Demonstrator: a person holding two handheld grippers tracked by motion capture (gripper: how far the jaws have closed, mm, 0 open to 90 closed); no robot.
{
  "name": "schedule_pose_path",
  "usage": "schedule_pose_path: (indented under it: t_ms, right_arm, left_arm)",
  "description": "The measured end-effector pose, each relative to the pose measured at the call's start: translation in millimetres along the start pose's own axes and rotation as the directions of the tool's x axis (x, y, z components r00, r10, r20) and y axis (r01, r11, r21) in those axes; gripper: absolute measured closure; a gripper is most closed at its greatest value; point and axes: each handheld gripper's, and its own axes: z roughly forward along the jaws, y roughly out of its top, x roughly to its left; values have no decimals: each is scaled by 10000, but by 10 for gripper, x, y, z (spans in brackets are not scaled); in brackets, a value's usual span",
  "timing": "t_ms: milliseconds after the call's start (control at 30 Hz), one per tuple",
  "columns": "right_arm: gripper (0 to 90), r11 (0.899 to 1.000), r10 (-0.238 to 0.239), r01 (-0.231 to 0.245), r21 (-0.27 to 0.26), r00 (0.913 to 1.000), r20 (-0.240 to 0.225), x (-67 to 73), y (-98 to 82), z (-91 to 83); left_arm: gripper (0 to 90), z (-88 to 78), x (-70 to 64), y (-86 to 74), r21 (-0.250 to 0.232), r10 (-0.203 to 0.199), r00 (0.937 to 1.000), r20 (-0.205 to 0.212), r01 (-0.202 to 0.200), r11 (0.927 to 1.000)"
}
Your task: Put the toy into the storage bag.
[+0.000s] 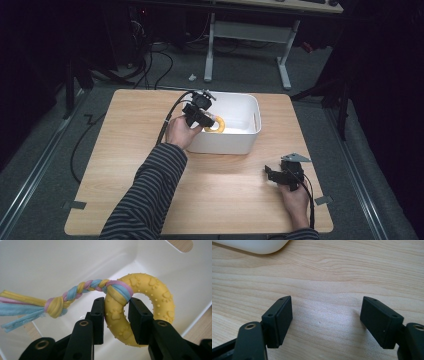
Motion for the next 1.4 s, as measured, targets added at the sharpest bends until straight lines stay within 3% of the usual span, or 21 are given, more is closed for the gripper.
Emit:
schedule_pose_path:
  t_ms: [400, 500, 633, 900, 1067, 1267, 1400]
  right_arm:
    - [262, 10000, -6, 6, -3, 10000, 5, -1, 0, 0]
    - [262, 10000, -18, 18, -8, 10000, -2, -1, 0, 1]
    - [263, 10000, 19, -19, 2, 10000, -4, 0, 1, 0]
    - [263, 10000, 12, -12, 1, 10000, 4, 0, 1, 0]
    - [263, 10000, 5, -5, -1, 10000, -2, -1, 1, 1]
    - [263, 10000, 6, -6, -1, 10000, 4, 0, 1, 1]
    - [263, 10000, -3, 3, 2, 10000, 6, -1, 1, 0]
  left_arm:
    - [656, 17, -1, -5, 113, -42, 10000, 75, 41, 9999]
    - [584, -13, 8, -15, -116, -188, 9993, 321, 192, 9997]
    - [525, -68, -21, -36, -256, -104, 9994, 344, 113, 9996]
    - [441, -341, 1, -127, -1074, -212, 9984, 530, 268, 9939]
    - [400, -531, 6, -233, -1424, -120, 9990, 442, 182, 9896]
    - [379, -755, 75, -395, -1961, -320, 9983, 489, 410, 9797]
    - [368, -911, 104, -539, -2420, -419, 9985, 351, 491, 9690]
